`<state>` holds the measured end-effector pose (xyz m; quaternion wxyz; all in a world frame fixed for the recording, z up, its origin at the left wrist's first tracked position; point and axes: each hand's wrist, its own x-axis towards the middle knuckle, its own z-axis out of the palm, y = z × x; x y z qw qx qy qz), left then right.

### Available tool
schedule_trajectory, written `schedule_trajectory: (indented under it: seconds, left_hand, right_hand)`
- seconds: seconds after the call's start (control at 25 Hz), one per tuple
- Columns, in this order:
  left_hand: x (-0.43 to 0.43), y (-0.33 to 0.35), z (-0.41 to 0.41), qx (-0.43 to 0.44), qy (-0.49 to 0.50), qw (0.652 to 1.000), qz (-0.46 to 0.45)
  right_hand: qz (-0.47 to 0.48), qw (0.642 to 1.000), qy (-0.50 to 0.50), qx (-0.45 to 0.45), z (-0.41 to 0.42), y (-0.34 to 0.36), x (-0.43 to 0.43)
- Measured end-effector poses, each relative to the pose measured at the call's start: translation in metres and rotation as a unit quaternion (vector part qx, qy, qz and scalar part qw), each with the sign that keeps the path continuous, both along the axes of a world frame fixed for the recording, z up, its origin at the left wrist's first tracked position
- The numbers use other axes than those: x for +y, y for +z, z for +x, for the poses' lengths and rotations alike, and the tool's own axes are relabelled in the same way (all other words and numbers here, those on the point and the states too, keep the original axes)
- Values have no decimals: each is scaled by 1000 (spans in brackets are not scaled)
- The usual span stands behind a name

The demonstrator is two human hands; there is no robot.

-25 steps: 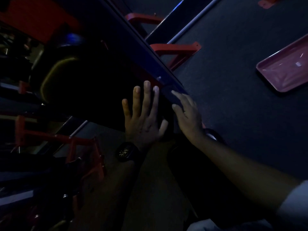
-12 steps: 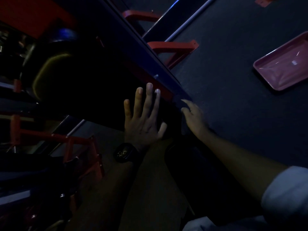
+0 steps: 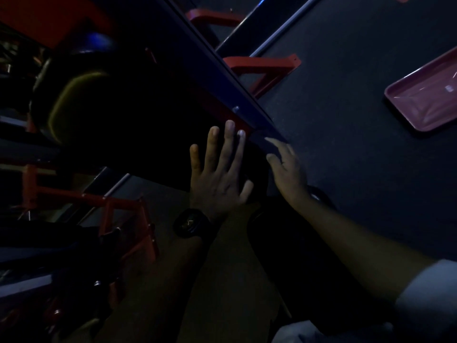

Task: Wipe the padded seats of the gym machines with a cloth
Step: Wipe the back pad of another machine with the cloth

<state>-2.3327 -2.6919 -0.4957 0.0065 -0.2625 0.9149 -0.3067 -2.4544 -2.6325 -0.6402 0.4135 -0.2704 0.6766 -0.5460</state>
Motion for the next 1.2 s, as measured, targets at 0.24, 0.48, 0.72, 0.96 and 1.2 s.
schedule_trajectory:
  seconds: [0.24,0.48,0.72,0.96,1.2]
  left_hand:
    - [6,-1,-1,2,10,1000,15]
    - [8,-5,-2,7,8,1000,4]
    - [6,-9,-1,-2,5,1000,-8]
    - [5,-2,0,-31,-13,999,-12]
    - [2,17,11,-110,-70,992,-4]
  right_hand:
    - [72,996,7,-41,-7,-20,6]
    - [121,986,10,-117,-7,-32,1]
    - [168,970,7,-173,-3,-35,-2]
    - [97,978,-83,-163,6,-8,21]
    - [20,961,-226,-159,27,26,38]
